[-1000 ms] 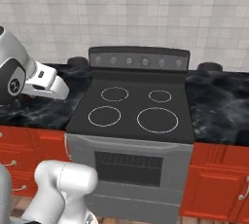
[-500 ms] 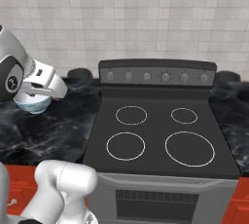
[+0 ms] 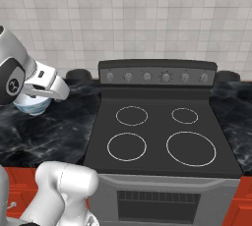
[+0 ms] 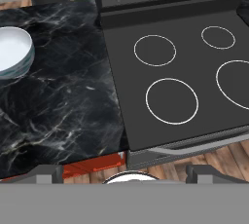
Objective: Pick the cup and bowl from the counter and place them on the counter next to the sink.
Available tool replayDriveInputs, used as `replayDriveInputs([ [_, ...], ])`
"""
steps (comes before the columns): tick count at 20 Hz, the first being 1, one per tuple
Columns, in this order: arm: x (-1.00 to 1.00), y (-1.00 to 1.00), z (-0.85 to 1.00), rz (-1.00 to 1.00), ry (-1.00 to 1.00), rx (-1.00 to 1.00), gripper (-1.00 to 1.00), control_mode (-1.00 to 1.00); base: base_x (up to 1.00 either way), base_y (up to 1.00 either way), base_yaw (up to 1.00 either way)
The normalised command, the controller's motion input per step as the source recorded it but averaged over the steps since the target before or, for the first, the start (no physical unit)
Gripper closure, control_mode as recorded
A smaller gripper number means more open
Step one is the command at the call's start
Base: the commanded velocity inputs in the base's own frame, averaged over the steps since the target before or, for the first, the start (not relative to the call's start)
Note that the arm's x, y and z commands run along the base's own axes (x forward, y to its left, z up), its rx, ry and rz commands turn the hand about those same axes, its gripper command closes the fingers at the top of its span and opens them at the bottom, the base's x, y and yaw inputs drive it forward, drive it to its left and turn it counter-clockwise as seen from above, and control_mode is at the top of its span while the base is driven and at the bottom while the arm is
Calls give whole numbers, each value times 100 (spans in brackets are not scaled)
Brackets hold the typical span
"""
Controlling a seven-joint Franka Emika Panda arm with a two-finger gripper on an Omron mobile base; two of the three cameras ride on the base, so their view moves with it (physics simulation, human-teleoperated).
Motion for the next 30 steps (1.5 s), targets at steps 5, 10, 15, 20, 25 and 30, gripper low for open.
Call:
replayDriveInputs([
  [5, 0, 0, 0, 0, 0, 0, -100, 100, 1, 0, 0],
  [10, 0, 0, 0, 0, 0, 0, -100, 100, 0, 0, 0],
  [15, 0, 1, 0, 0, 0, 0, -100, -100, 0, 0, 0],
  [20, 0, 57, -1, 11, 0, 0, -100, -100, 0, 0, 0],
  [25, 0, 68, -11, 23, 0, 7, -100, -100, 0, 0, 0],
  [30, 12, 47, -5, 26, 0, 7, -100, -100, 0, 0, 0],
])
